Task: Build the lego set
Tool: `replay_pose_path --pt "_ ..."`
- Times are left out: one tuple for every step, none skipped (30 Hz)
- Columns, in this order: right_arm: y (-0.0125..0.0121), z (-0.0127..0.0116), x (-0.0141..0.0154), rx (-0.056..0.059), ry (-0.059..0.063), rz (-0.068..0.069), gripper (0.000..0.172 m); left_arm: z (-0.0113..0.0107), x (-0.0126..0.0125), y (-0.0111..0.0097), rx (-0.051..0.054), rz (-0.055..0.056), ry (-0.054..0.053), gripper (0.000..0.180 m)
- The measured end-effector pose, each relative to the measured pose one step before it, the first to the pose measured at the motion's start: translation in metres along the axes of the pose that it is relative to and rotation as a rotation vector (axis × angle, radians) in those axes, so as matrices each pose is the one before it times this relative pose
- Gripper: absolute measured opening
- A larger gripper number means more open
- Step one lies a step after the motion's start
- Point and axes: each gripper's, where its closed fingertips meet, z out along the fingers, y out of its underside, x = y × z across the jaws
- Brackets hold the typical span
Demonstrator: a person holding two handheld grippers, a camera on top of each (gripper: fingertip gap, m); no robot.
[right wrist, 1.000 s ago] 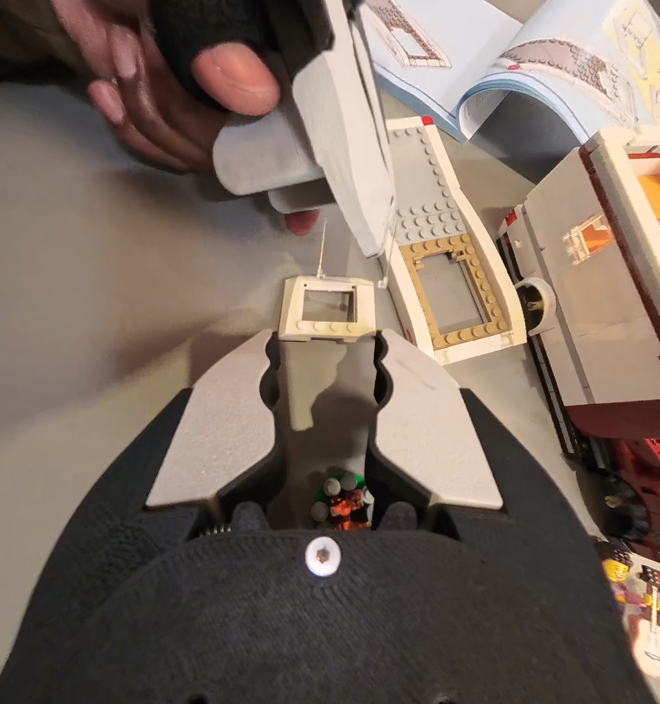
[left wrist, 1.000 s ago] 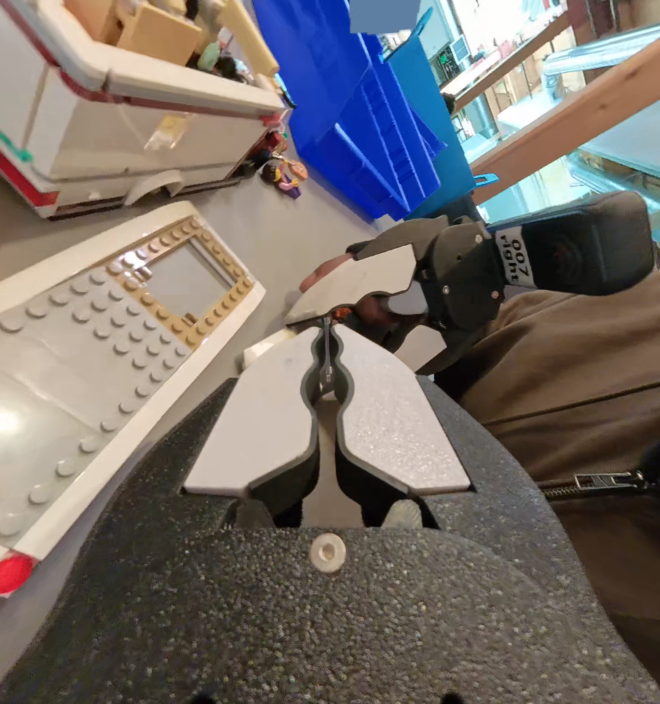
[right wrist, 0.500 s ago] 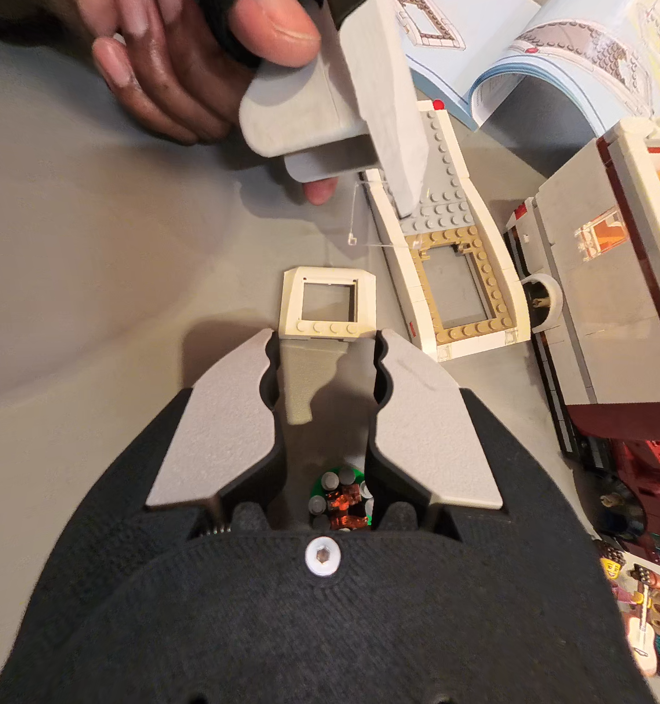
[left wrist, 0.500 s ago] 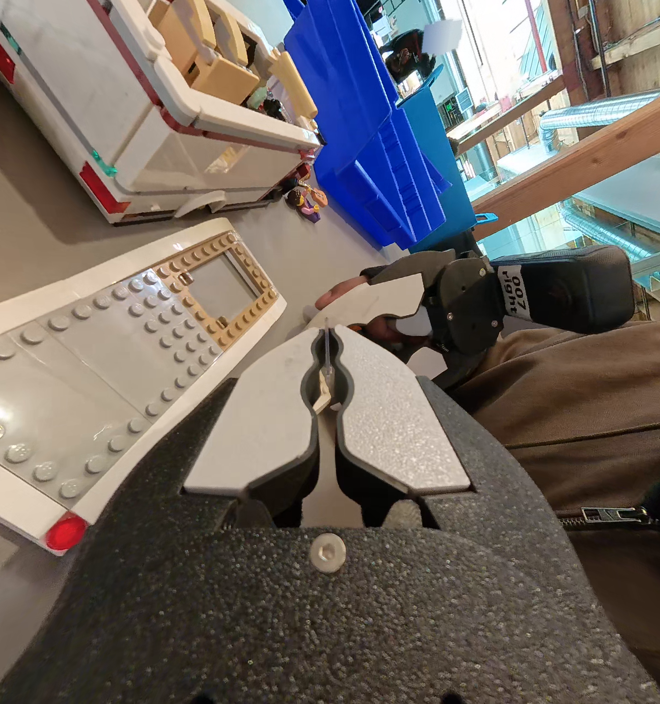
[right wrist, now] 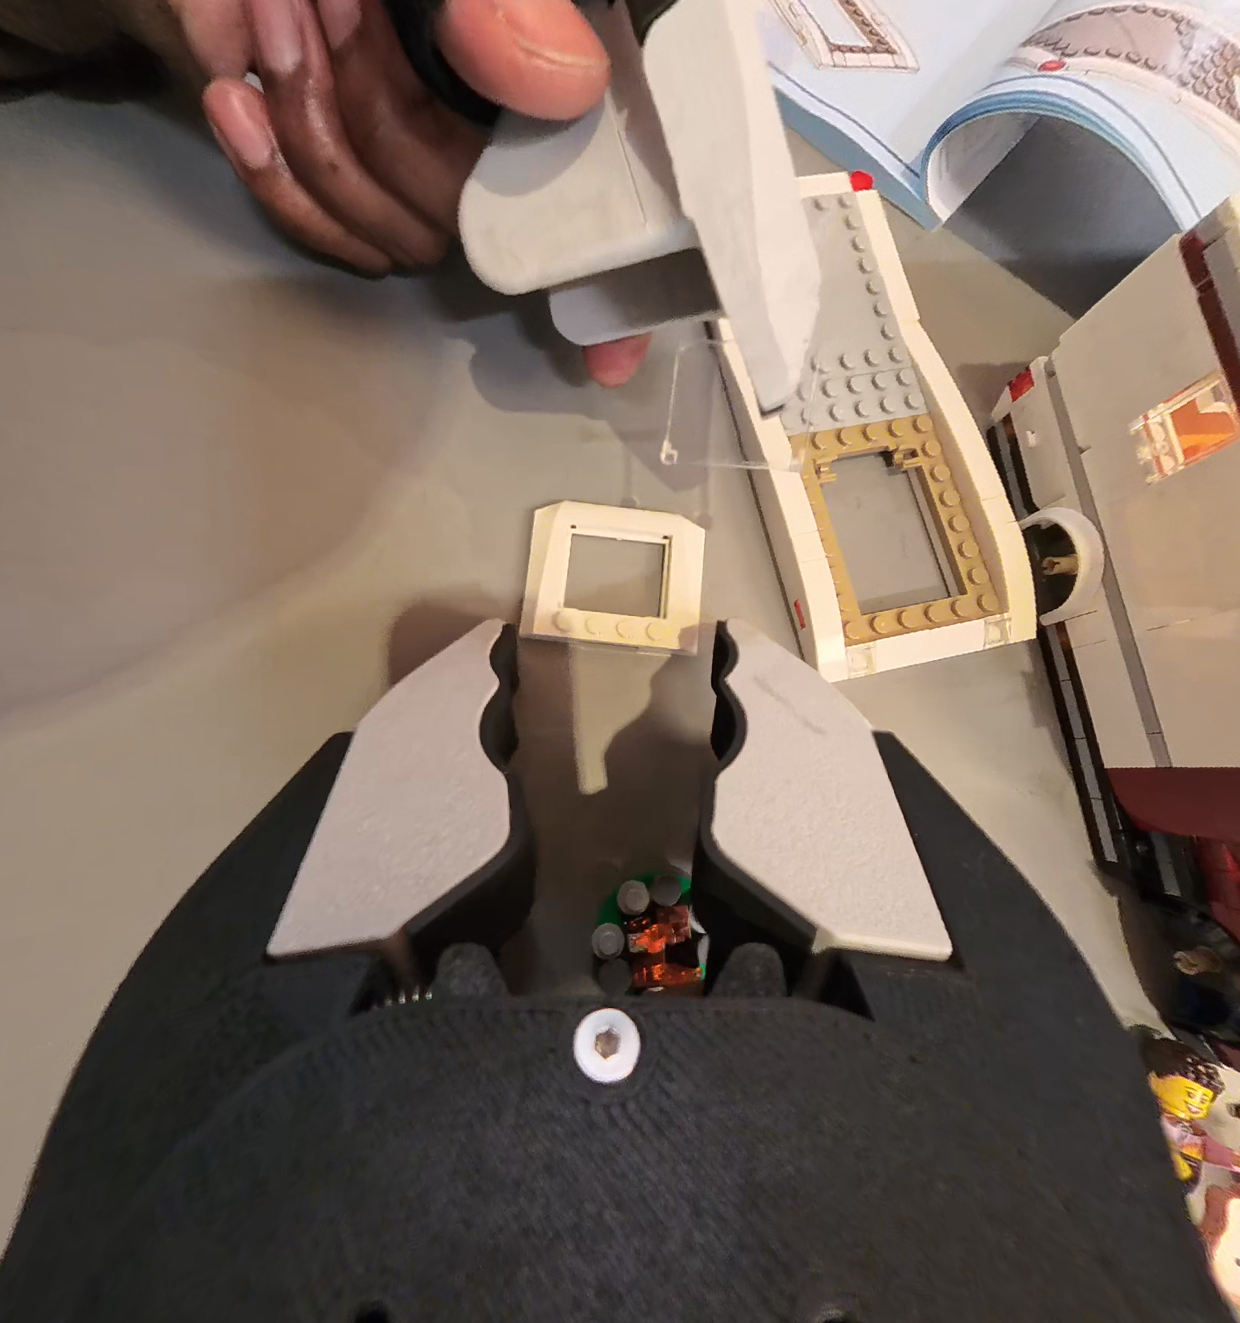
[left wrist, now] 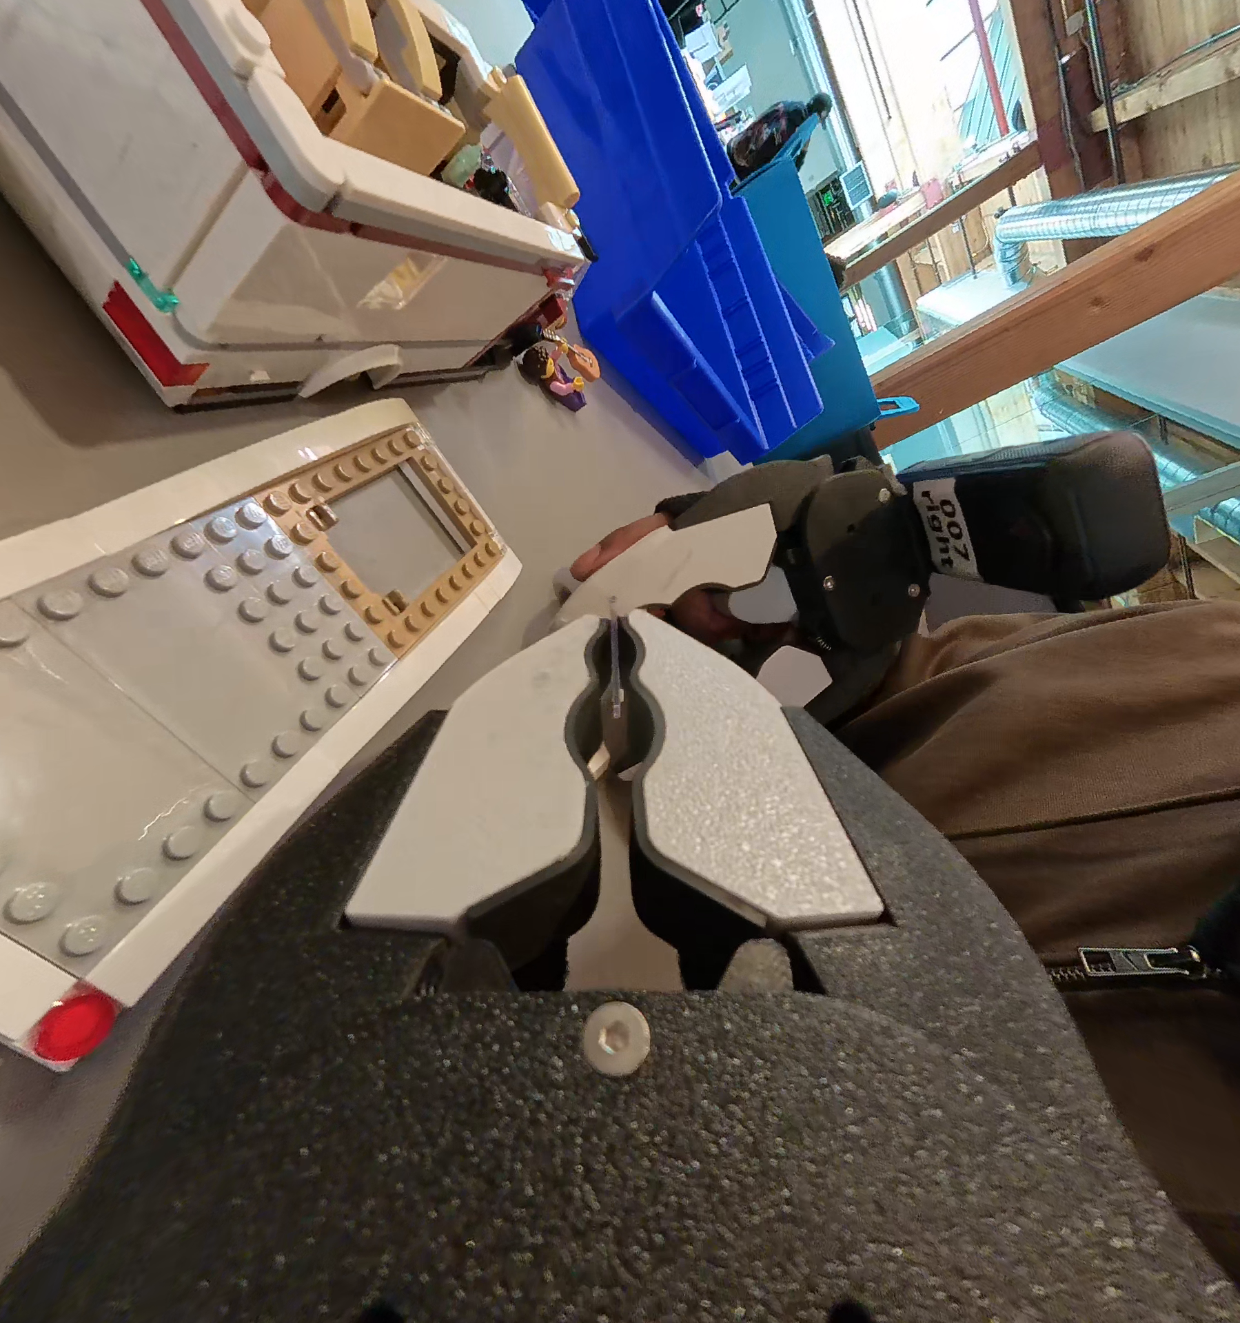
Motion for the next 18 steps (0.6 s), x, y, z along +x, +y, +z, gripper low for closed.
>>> replay_pose_path --pt "0.00013 0.00022 0.00035 -0.0006 -0.0062 0.0112 0.054 0.00024 0.00020 0.00016 -0.0003 -0.0017 0.0014 0.002" --pt "0.00041 0.00048 0.00001 -0.0035 -0.0085 0.0091 0.055 0.00025 0.00004 0.00013 -0.0001 -0.0012 0.0004 0.001" --pt "0.00042 0.00086 -0.00027 -0.0065 -0.0084 0.0062 0.056 0.00035 0.00001 0.00022 -0.0001 -0.0014 0.0003 0.001" --pt "0.00080 0.00117 -0.00013 -0.0095 -0.0054 0.0039 0.056 0.00033 0.00021 0.00011 -0.0001 -0.0019 0.0022 0.001" --pt "0.00095 0.00135 -0.00019 -0.0115 -0.0035 0.0008 0.056 0.00036 0.00031 0.00023 -0.0007 -0.0021 0.0025 0.001" --pt "0.00016 0.00099 -0.00035 -0.0067 -0.0025 -0.0011 0.056 0.00035 0.00028 0.00031 -0.0008 -0.0013 0.0014 0.001" --pt "-0.00073 0.00051 -0.00036 0.0004 -0.0023 -0.0024 0.056 0.00027 0.00023 0.00019 -0.0006 -0.0005 0.0013 0.001" --pt "-0.00023 0.00021 -0.00056 -0.0001 -0.0035 -0.0028 0.055 0.00030 0.00021 0.00021 -0.0009 0.0007 0.0007 0.001" --pt "-0.00002 0.00018 -0.00031 -0.0004 -0.0028 0.0002 0.054 0.00012 0.00009 0.00006 -0.0002 0.0013 0.0000 0.001" --pt "0.00005 0.00011 0.00010 -0.0003 -0.0010 0.0015 0.053 0.00009 0.00014 -0.00008 0.0005 0.0007 0.0005 0.001" --pt "-0.00008 -0.00009 -0.00012 0.0004 -0.0004 -0.0008 0.050 0.00006 0.00015 -0.00017 0.0003 0.0005 0.0010 0.001" --pt "-0.00009 0.00005 -0.00003 0.0006 0.0012 -0.0018 0.049 0.00006 0.00002 -0.00008 0.0000 0.0006 0.0007 0.001" --pt "0.00000 -0.00001 0.00001 0.0001 0.0012 -0.0011 0.049 -0.00004 -0.00007 -0.00002 0.0002 0.0002 0.0005 0.001" --pt "-0.00001 -0.00003 0.00001 0.0005 0.0018 -0.0019 0.049 0.00001 0.00001 -0.00016 0.0004 -0.0004 0.0005 0.001" --pt "-0.00012 -0.00007 -0.00001 0.0006 0.0021 -0.0022 0.049 0.00004 -0.00006 -0.00013 0.0005 -0.0002 0.0007 0.001" --pt "-0.00009 -0.00009 0.00004 0.0006 0.0018 -0.0021 0.049 0.00000 0.00001 -0.00018 0.0010 -0.0001 0.0004 0.001" --pt "-0.00005 -0.00015 -0.00001 0.0008 0.0016 -0.0022 0.049 -0.00015 -0.00009 -0.00021 0.0016 -0.0007 0.0004 0.001" --pt "-0.00001 -0.00017 0.00039 0.0008 0.0024 -0.0008 0.049 -0.00021 0.00010 -0.00038 0.0022 -0.0010 0.0014 0.001"
